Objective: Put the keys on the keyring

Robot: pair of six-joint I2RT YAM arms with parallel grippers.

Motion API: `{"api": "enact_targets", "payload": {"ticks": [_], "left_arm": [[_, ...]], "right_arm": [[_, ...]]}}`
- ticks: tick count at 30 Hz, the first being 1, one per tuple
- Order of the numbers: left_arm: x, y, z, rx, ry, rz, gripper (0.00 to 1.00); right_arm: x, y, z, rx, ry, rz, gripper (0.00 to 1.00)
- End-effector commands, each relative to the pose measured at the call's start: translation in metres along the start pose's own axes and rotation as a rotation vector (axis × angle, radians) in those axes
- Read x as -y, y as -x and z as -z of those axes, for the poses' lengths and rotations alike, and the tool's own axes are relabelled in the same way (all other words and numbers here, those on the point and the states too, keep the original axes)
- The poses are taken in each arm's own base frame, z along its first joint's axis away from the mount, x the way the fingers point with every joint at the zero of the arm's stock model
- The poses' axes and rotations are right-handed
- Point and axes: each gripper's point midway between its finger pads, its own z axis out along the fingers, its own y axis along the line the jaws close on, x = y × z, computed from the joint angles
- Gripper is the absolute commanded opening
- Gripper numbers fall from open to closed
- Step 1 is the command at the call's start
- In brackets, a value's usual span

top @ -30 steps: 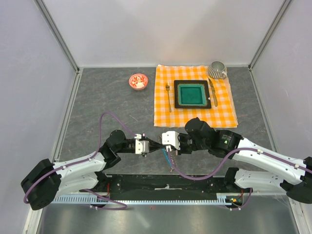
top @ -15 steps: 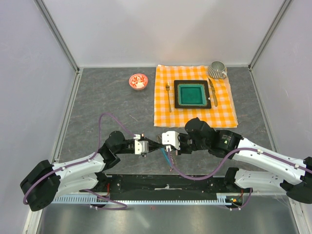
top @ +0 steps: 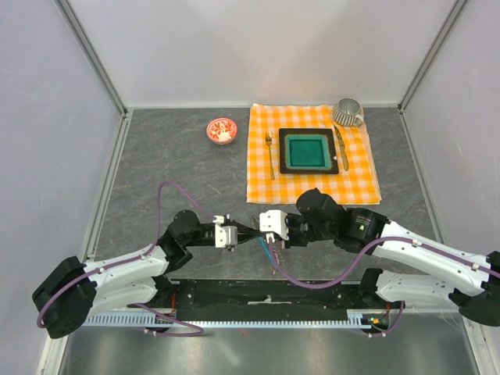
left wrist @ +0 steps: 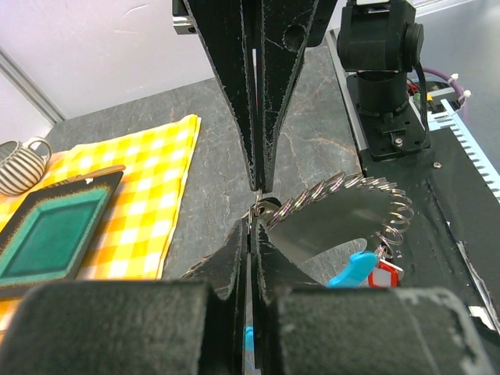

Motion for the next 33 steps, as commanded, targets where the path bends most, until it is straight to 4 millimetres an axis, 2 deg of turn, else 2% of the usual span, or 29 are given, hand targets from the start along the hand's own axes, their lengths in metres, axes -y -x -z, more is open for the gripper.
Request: {"api": "enact_targets", "payload": {"ticks": [1,33], "left_arm": [[-0.004,0.029,-0.003,0.098,-0.004,-0.061,0.02],[-0.002,0.03,-0.006,0.104,-0.028,-0.054,0.02]], "right_arm": [[0.002,0.007,0.001,0.027,-0.011,-0.001,0.0],[-0.001,0.019,0.002,0.073,0.013,-0.005,0.0]]}}
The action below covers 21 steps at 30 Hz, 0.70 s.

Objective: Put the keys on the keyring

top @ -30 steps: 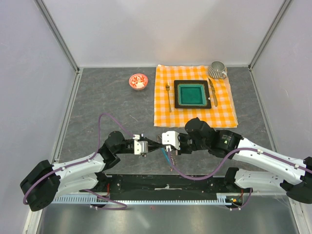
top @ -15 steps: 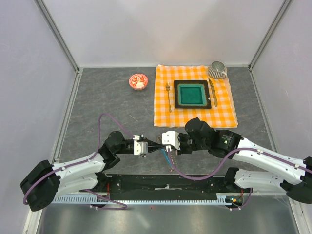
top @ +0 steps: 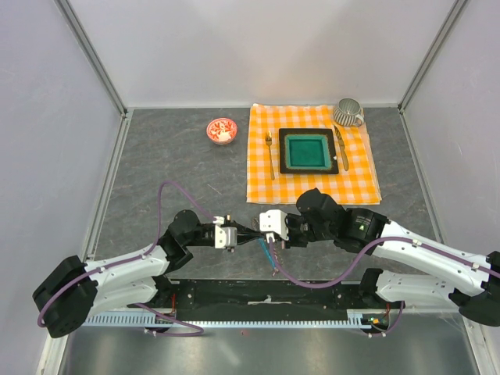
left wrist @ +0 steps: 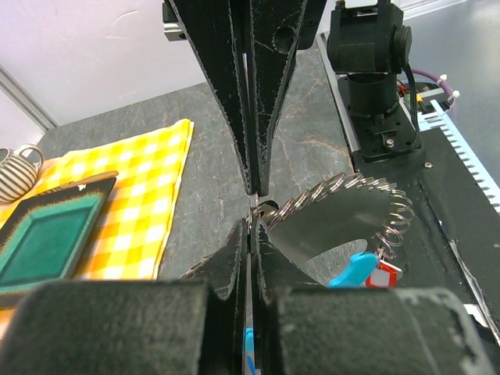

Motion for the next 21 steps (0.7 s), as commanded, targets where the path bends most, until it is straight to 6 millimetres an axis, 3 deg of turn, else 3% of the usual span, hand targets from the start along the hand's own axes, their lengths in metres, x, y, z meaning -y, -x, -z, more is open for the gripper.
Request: {"api": "enact_targets", "payload": {"ticks": [1,21], "left_arm": [[-0.006,0.029,-0.006,0.095,-0.004,-0.055,0.02],[-0.015,0.031,0.001,0.095,0.071,-0.072,0.02]], "right_arm": [[0.001,0.018,0.001,0.067,0.004,0.005,0.0],[0.005,0.008,0.001,0.03,-0.033,-0.01,0.0]]}}
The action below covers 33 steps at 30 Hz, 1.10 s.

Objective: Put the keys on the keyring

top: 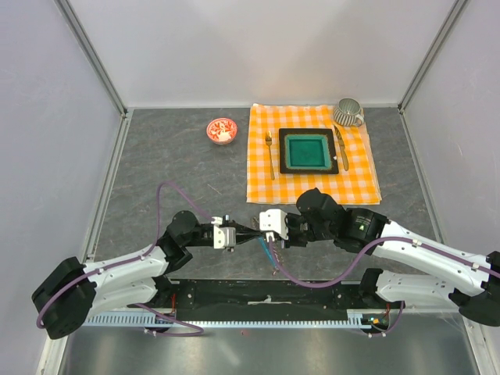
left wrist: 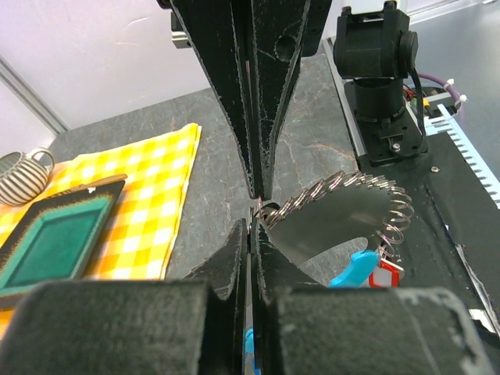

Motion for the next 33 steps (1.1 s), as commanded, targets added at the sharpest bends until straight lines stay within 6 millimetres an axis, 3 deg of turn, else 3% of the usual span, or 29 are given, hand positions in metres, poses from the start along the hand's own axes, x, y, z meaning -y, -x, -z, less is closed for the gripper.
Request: {"api": "enact_targets", "payload": {"ticks": [1,33], "left_arm": [[-0.012,0.028,0.0,0.089,0.054,-0.063,0.02],[-0.007,0.027,-0.005,0.092,0.007,-0.048,0.02]], "right_arm": [[0.005,0.004,0.0,0.016,-0.031,-0.004,0.0],[0.004,0.014,0.003,0.058,-0.022,0.003,0.0]]}}
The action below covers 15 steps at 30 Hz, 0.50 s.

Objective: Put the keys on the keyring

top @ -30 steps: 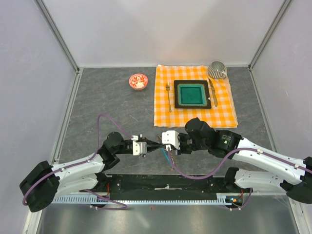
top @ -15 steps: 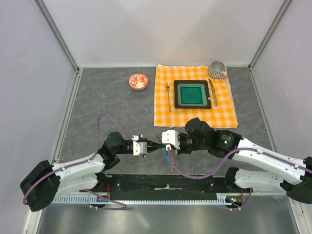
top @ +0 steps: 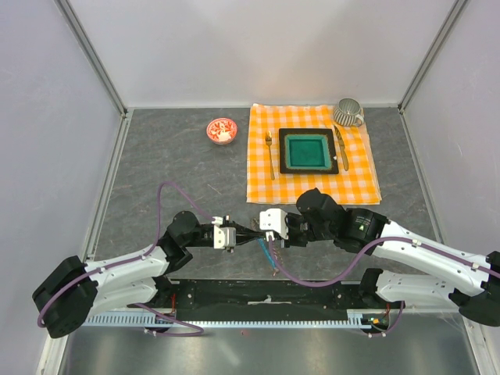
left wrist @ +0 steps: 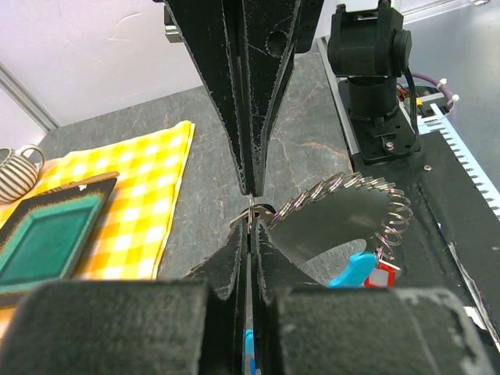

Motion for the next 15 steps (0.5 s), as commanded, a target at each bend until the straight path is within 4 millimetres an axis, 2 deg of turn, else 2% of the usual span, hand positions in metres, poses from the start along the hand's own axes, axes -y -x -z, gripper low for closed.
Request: {"api": "enact_targets", "payload": {"ticks": [1,15], "left_arm": [[-0.0092,0.0272,-0.0058,0.085,0.011,-0.057,0.02],[-0.0073,0.0287,-0.0085,0.088,-0.014,-0.051,0.02]], "right_arm": [[0.0016,0.0163,0.0025,0.067,-0.004,0.014,0.0],[-0.0027,0.0198,0.0028,0.086,0.022,0.027,0.0]]}}
